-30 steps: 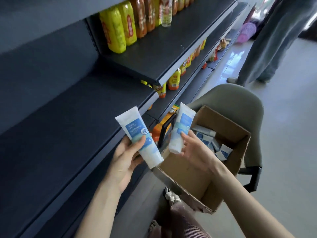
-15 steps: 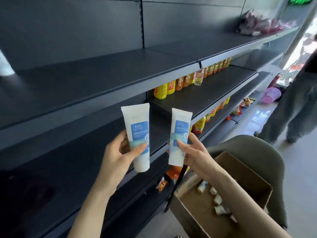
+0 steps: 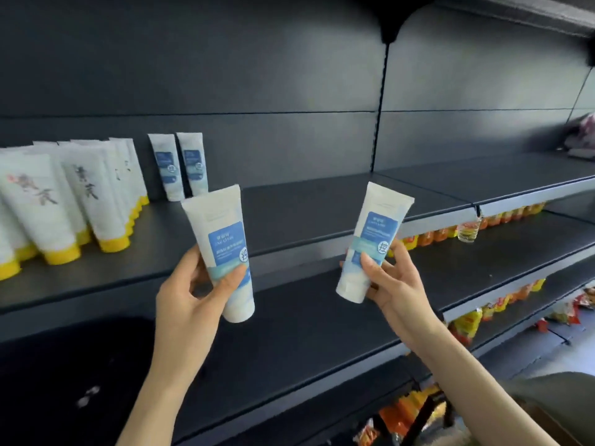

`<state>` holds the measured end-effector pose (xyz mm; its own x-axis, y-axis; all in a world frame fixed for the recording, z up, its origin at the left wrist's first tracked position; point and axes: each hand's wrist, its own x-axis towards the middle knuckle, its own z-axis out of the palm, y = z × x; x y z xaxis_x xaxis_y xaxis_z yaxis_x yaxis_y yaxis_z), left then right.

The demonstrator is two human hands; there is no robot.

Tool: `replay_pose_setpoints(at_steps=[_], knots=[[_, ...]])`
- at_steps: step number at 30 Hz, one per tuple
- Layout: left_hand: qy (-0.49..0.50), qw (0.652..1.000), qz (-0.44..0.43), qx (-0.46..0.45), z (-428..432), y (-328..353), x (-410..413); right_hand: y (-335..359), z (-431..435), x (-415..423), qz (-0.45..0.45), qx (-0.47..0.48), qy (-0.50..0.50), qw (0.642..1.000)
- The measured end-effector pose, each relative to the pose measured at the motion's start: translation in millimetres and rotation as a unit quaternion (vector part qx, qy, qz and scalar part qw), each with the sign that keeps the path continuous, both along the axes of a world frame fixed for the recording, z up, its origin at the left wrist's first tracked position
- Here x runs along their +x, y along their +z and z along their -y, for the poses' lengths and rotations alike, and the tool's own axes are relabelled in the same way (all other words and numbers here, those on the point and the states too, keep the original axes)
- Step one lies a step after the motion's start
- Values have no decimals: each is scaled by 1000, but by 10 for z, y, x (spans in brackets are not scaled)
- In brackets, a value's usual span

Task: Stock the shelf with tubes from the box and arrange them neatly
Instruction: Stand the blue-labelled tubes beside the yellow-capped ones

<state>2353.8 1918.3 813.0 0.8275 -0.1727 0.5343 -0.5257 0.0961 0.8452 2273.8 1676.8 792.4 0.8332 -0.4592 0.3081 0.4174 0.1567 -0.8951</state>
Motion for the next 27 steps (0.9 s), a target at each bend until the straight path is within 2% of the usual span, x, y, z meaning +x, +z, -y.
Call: replay_pose_setpoints(at_steps=[5,13,19,22,27], knots=[[80,996,37,-27,-581,255,70,281,-341,489,68,11,58,996],[139,987,63,-47,-984,526,111,768,-709,1374,78,-56,108,989],[156,984,63,-54,-881,608,267,930,-705,2184,48,-86,121,988],[163,983,69,-58,-808,662,381,947,-647,2660,22,-71,95,993],[192,977,81,-54,-710,759,589,851,-495,3408,-42,-120,30,991]])
